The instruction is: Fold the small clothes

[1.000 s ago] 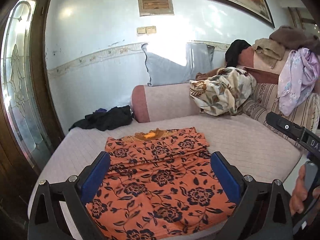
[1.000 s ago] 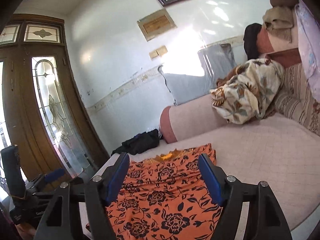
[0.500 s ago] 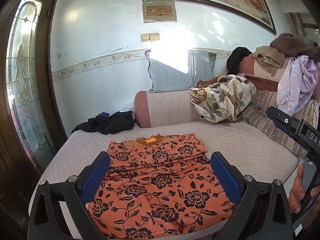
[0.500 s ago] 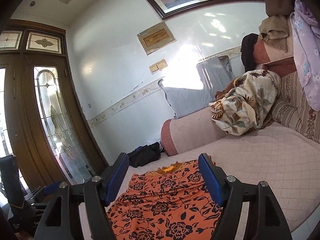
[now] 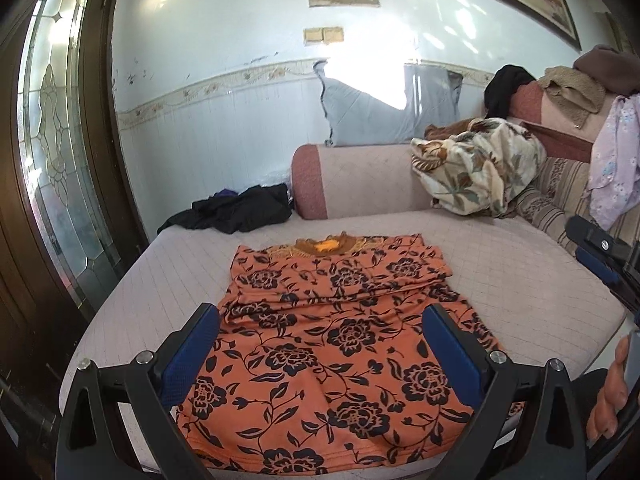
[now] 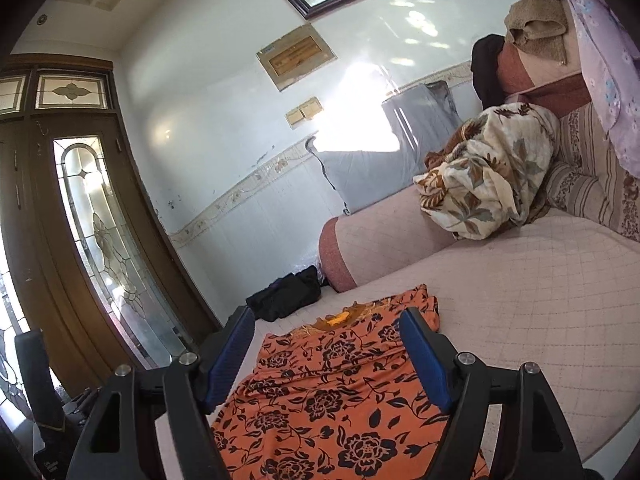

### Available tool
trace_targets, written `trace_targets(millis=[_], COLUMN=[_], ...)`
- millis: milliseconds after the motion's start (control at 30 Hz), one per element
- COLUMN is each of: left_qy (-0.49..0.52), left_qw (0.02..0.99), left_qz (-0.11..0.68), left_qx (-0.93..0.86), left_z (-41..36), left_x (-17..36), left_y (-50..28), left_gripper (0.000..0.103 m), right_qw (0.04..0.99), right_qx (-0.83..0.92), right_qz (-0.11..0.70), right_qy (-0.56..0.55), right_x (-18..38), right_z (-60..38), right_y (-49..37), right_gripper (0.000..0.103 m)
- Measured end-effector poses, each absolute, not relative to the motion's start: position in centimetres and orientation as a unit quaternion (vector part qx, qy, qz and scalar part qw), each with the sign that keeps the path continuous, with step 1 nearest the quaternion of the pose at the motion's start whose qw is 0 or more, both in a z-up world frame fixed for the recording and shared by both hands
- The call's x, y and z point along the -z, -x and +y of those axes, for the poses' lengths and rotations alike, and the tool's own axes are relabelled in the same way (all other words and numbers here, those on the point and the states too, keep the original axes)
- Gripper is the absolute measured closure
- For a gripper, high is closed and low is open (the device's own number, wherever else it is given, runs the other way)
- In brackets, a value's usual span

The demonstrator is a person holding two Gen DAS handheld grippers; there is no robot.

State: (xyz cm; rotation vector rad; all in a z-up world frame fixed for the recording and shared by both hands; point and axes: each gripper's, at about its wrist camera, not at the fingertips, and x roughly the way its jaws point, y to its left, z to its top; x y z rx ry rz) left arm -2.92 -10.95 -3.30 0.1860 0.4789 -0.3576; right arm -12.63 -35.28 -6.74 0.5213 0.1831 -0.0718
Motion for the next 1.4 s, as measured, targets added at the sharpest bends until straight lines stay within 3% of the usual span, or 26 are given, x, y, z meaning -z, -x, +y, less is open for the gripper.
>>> trace_targets(millis=[267,667,1100,1200,1267,1400], left_qy=[-0.073,-0.038,-0.068,-0.066,-0.056,-0.033], left_qw=[0.945,0.948,0.925,0.919,0.915,0.906], left_qz=[0.272,0.279,0.366,0.385,0.396,0.421], left_qx=[0.165,0.149,0.076,0.054,0.056,0.037], left_z=[-12.6,-15.7,-9.7,-7.7,-6.8,-5.2], left_x=[6.7,7.1,13.2,14.1,14.7,16.2], left_y=[-3.3,-12.5,-21.7,-24.1,-25.3,-27.6], left_gripper=[0.002,0.002,0.002,0.002,0.002,0.002], right_qw=[0.947,0.941,0.899,0.89,0.88,0.866], right_qx=[0.094,0.151,0.08,0.062,0.069,0.069], right_qz=[0.139,0.158,0.233,0.245,0.272,0.304], right_qy=[-0.275,-0.257,-0.362,-0.38,-0.382,-0.391], right_x=[10.7,10.3,15.2,16.3,17.5,19.1], right_z=[-38.1,-40.6,-45.0,-46.3,-47.1,-47.4], right_y=[10.5,6.1,-5.4,-8.0,-10.2,-12.8], right_gripper=[0.025,0.025,0.027,0.047,0.067,0.067])
